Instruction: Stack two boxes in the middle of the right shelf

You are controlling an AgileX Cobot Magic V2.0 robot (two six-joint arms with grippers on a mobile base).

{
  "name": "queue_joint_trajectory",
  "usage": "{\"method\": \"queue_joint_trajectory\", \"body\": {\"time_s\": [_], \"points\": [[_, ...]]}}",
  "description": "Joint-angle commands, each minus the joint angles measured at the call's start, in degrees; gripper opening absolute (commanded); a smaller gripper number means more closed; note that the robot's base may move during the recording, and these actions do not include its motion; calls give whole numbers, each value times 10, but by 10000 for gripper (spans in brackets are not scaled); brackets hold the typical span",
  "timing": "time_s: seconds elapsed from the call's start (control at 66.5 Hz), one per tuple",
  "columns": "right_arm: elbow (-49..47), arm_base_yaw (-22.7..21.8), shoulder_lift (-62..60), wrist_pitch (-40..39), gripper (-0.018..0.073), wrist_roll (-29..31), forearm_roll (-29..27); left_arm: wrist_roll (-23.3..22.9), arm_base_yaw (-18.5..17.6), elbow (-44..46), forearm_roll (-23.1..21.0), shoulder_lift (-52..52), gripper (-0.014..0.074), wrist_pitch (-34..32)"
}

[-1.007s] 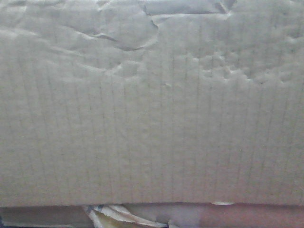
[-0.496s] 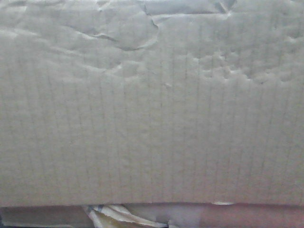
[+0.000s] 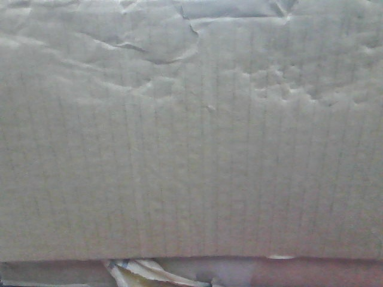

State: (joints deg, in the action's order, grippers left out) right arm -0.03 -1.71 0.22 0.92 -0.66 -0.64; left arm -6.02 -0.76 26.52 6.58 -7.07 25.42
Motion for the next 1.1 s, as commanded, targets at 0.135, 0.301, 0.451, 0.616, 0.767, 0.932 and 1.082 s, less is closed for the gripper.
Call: {"method": "queue_joint_trajectory", "body": {"time_s": [0.135,0.301,0.451,0.616,0.767,0.932,1.082], "points": [[0,1,-2,-13,-165,2,0,-1,0,174,-32,-189,-111,167],[0,1,-2,-13,-165,2,0,-1,0,220,-35,-295,-111,184],[0,1,-2,-13,-165,2,0,-1,0,236,-36,-374,-111,160],[0,1,-2,-13,-165,2,0,35,0,303,-36,-471,-111,179],[0,1,-2,-13,-165,2,0,105,14,364,-38,-545,-111,208],[0,1,-2,-13,-165,2,0,202,74,403,-116,-590,-111,242],[0,1,-2,-13,-165,2,0,290,147,410,-212,-605,-111,275]]}}
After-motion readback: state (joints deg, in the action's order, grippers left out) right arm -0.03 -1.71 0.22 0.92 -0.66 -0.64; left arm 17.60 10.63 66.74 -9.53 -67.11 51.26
